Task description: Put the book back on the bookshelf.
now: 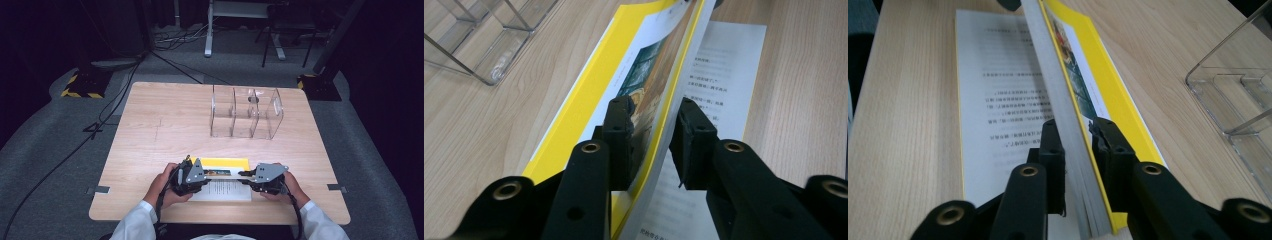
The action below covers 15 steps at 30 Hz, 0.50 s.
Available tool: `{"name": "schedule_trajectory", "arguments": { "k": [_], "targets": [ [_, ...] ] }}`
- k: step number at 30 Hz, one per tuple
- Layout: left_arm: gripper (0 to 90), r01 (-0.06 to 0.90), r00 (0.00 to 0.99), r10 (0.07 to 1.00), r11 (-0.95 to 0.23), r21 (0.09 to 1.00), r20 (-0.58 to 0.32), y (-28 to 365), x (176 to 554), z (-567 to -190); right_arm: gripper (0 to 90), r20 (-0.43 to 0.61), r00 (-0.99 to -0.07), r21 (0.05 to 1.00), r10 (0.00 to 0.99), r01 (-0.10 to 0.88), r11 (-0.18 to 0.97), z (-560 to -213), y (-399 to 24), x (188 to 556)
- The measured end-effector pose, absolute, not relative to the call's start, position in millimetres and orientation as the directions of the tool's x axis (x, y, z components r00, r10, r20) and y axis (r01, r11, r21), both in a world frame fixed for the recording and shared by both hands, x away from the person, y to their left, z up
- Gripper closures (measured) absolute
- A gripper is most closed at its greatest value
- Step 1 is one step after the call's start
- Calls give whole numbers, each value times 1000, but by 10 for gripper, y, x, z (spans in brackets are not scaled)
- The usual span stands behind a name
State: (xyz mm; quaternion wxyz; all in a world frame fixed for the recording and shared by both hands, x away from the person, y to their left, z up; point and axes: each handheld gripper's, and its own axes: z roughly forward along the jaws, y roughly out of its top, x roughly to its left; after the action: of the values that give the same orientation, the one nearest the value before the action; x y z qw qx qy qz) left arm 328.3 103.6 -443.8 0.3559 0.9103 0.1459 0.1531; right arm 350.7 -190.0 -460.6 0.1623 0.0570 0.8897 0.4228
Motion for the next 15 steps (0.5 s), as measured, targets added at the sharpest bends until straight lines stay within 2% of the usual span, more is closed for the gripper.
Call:
{"name": "schedule_trajectory", "arguments": {
  "k": [3,7,8,10,15],
  "targets": [
    [739,157,917,363,-710,687,166,1073,3295,-4486,696,-157,-956,824,247,11,566,-4698,-1994,3584],
    [738,168,915,372,-702,693,155,1133,3317,-4494,690,-166,-954,830,249,1,558,-4791,-2124,3630],
    [740,172,917,373,-695,698,145,1152,3324,-4494,694,-88,-962,870,260,53,490,-4811,-2211,3688],
    [742,177,918,374,-682,710,131,1180,3349,-4495,707,-72,-962,880,263,62,471,-4813,-2219,3705],
    [710,199,918,383,-666,719,100,1261,3397,-4478,763,-159,-959,869,235,-23,495,-4752,-2138,3642]
  ]
}}
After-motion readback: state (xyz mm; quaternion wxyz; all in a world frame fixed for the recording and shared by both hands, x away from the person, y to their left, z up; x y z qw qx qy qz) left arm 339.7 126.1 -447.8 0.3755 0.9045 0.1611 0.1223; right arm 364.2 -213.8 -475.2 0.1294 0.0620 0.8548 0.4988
